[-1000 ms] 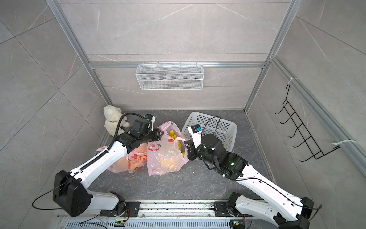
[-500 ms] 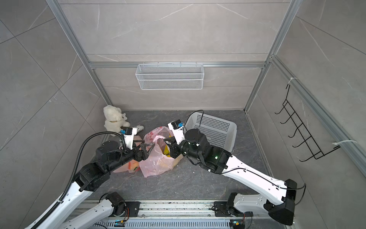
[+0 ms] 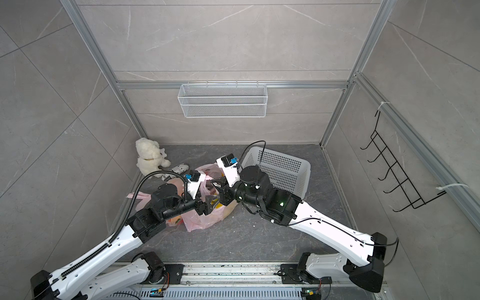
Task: Place the banana into a plastic bag & tie a knot
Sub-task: Adjust the plastic bag at the center of the board.
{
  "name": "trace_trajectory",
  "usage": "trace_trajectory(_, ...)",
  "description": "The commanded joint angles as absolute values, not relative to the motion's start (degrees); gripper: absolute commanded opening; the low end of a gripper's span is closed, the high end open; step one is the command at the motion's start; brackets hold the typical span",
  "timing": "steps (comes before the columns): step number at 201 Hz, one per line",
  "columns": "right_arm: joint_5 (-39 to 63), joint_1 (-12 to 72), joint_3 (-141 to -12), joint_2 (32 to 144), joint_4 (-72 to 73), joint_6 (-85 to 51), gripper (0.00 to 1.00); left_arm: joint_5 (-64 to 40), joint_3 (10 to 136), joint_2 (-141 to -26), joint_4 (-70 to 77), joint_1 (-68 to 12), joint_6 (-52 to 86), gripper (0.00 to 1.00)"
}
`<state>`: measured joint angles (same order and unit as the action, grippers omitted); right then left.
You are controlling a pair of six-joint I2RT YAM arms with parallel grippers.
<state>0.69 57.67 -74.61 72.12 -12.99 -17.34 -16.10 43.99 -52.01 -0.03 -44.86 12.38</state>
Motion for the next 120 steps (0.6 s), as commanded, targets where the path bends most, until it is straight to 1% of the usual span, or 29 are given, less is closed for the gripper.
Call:
trace_trajectory(1, -4.4, 58.0, -77.6, 73.5, -12.7, -18.1, 0.0, -22.9, 43.6, -51.6, 8.4, -46.9, 8.6, 0.79)
trace_trajectory(20, -6.5, 58.0, -77.9, 74.0, -12.8, -18.0, 0.0, -23.9, 41.3, -50.3, 11.1, -47.0, 9.2, 0.79)
trace_trajectory(48, -1.8, 58.1, -77.2, 74.3, -10.9, -18.8, 0.0, -16.0, 42.4, -51.5, 9.7, -47.0, 9.4, 0.79)
trace_trajectory(67, 0.5, 58.3, -75.5, 73.9, -7.8, -21.4, 0.0, -12.1, 43.1, -54.0, 11.1, -47.0, 10.3, 0.73)
trace_trajectory(86, 0.9, 58.3, -72.9, 73.1, -4.4, -24.4, 0.0, -10.9, 43.2, -56.1, 13.7, -47.0, 11.7, 0.63)
trace_trajectory(96, 0.6, 58.3, -71.7, 72.7, -3.0, -26.2, 0.0, -10.8, 43.5, -57.2, 14.4, -47.0, 12.4, 0.56)
trace_trajectory(105, 0.5, 58.3, -70.7, 72.4, -1.6, -27.5, 0.0, -10.5, 43.7, -58.0, 14.4, -47.0, 12.7, 0.47)
trace_trajectory(114, 0.1, 58.3, -70.0, 72.4, -1.0, -28.5, 0.0, -10.2, 43.9, -58.4, 14.2, -47.0, 13.2, 0.35)
trace_trajectory(120, -0.3, 58.3, -69.7, 72.4, -1.0, -29.0, 0.0, -9.7, 44.0, -58.4, 14.0, -47.0, 13.5, 0.29)
